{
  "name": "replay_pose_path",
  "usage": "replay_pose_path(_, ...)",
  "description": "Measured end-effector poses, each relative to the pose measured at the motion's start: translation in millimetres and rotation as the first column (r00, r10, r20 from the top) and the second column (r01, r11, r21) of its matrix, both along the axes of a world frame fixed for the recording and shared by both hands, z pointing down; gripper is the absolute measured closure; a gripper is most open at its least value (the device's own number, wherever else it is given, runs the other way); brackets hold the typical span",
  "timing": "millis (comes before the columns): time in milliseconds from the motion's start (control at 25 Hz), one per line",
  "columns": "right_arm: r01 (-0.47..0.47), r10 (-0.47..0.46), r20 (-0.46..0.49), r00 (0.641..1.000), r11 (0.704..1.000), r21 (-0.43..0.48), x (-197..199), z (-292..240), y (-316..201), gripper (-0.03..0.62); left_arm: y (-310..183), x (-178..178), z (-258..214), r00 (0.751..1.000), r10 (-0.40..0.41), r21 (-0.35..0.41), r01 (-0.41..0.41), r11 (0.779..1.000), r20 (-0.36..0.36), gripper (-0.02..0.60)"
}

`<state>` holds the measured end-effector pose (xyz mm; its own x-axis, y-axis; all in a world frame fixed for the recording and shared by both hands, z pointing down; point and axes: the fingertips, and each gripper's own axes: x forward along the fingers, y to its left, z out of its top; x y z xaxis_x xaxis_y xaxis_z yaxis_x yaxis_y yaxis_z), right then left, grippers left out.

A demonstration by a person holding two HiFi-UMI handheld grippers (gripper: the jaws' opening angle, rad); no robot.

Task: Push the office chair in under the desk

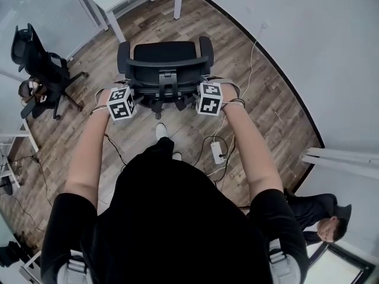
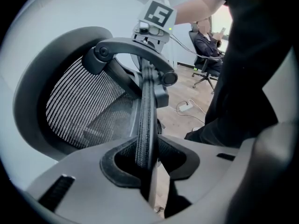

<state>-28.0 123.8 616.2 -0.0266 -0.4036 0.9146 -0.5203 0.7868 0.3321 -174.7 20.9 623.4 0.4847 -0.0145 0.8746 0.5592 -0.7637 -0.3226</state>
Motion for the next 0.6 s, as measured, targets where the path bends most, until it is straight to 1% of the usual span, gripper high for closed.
replay_pose_path(160,-0.006,0.006,-0.002,1.000,1.000,-0.006,22.7,-0.5,-19.5,0.480,-17.9,21.2,-1.3,1.000,-0.003,-0.011,0.003,1.000,-0.002,0.480)
replay_pose_path(600,-0.004,0.004,-0.009,1.000,1.000,-0.013,62.6,-3.6,-94.9,0.480,-92.5,60.8,-4.1,1.000,-0.007,0.000,0.007,1.000,-0.012,0.480)
